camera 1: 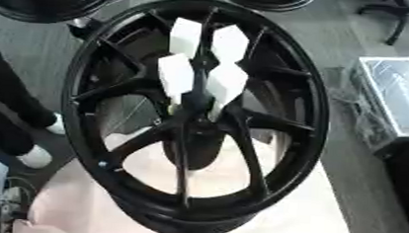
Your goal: Pull the pin out of the wheel hub.
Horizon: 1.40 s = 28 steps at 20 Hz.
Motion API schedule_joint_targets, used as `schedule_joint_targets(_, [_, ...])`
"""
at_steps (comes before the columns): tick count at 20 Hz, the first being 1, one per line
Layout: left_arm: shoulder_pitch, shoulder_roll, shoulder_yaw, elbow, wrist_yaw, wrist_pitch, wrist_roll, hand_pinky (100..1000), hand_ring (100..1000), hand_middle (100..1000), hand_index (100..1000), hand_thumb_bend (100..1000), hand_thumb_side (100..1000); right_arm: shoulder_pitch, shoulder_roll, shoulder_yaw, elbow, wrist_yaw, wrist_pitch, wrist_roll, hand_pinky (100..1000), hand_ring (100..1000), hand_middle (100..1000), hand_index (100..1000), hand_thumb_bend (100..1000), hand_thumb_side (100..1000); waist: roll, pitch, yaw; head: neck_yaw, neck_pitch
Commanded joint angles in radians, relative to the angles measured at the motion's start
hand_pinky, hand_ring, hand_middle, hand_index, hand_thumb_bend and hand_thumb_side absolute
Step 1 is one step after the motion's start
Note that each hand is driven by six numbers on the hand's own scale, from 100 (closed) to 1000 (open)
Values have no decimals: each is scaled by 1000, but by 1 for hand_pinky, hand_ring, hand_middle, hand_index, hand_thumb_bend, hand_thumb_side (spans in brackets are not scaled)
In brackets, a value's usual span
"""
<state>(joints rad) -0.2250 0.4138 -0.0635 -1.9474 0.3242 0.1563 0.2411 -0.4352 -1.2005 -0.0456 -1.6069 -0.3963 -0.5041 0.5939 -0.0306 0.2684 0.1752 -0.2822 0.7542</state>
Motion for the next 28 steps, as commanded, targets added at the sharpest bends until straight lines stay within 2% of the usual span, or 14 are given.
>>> schedule_joint_targets(1, [-9,19,15,-14,0,-3,5,705,905,852,742,134,826,-21,-29,7,-40,82,-36,42,984,877,871,921,100,175,-4,-10,10,-21,-6])
schedule_joint_targets(4, [-10,13,16,-13,0,-3,6,705,905,852,741,136,831,-25,-21,13,-50,141,-59,56,975,875,872,919,100,180,-10,-6,30,-50,-11])
schedule_joint_targets(12, [11,15,16,-14,-4,0,8,705,906,852,739,136,849,-6,-16,15,-32,233,-60,-11,967,874,877,920,100,205,-20,1,90,-130,-23])
schedule_joint_targets(18, [34,16,25,-8,-6,0,19,705,907,853,739,134,857,-4,-23,15,3,293,-47,-34,956,867,874,904,100,471,-22,0,115,-159,-20])
schedule_joint_targets(19, [36,16,25,-7,-7,0,20,705,907,853,739,134,857,-6,-23,16,5,302,-43,-34,956,866,873,904,123,497,-22,0,117,-164,-18])
schedule_joint_targets(20, [38,16,26,-6,-7,0,21,705,907,853,739,135,859,-10,-23,18,8,312,-39,-33,950,865,873,901,234,539,-21,-1,119,-169,-15])
schedule_joint_targets(21, [38,15,25,-5,-6,0,21,705,908,853,739,140,846,-16,-23,20,11,327,-37,-32,943,865,874,897,249,573,-21,-3,121,-177,-10])
schedule_joint_targets(28, [47,7,15,8,-5,7,12,705,908,853,739,141,872,-56,9,65,22,419,-35,-34,931,863,875,893,252,606,-19,-13,126,-200,10])
